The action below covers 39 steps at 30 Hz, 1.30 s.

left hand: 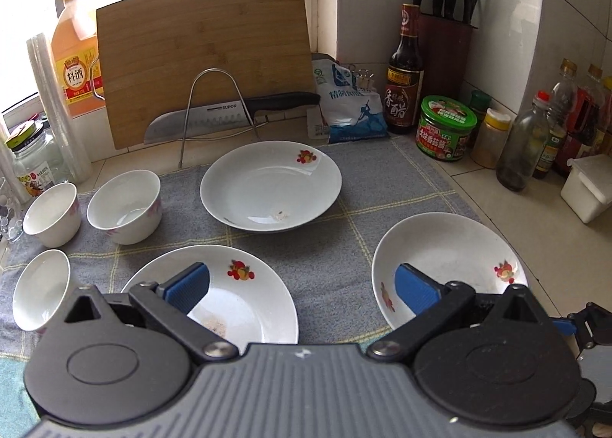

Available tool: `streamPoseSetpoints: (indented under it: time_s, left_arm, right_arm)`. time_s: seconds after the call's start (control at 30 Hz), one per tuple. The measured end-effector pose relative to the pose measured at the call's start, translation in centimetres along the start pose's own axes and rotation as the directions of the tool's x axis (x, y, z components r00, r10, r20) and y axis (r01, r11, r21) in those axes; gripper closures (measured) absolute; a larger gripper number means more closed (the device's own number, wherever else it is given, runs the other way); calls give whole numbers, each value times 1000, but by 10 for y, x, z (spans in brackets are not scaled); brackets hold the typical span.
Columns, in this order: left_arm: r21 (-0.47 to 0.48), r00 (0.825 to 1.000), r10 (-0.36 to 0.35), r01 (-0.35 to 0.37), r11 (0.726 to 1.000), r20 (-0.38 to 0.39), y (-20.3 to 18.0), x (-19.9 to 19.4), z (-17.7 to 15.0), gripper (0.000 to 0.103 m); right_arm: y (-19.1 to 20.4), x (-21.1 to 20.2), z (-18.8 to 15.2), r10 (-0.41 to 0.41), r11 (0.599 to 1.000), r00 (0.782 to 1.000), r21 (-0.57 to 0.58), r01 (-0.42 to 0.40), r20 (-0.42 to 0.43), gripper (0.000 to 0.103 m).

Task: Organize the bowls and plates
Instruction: 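Move the left tool toward a white fruit-print plate, then close the left tool on the plate rim and lift it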

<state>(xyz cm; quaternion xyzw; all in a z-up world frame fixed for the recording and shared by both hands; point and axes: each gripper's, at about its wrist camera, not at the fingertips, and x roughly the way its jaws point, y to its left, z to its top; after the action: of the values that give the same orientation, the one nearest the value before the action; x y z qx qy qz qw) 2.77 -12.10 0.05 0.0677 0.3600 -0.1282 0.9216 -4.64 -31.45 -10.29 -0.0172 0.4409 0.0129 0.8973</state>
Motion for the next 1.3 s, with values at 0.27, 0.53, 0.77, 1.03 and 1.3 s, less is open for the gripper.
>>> streamPoseSetpoints:
  time_s: [0.27,0.53,0.77,1.03,1.3]
  left_arm:
    - [-3,1000,-7,7,1000,-24,0,9,-3,1]
    - [-31,994,-92,91,995,-52,1,33,6,1]
    - [-5,977,-198,198,980,-74,-16,58,25,1]
    - [182,965,-227,248,951,-127,-55,89,39,1]
    - [237,915,-292,360,902,-277,-78,137,49,1]
  right_arm:
    - [4,19,11,63,995,997,-80,-59,45,0]
    - [0,16,-1,81,994,987,-84,-70,137,0]
    - [-5,16,-7,97,994,977,-67,-86,190,0]
    - [-7,17,-12,119,988,968,-121,-94,220,0]
    - [-11,19,-9,143,983,967,-143,-114,212,0]
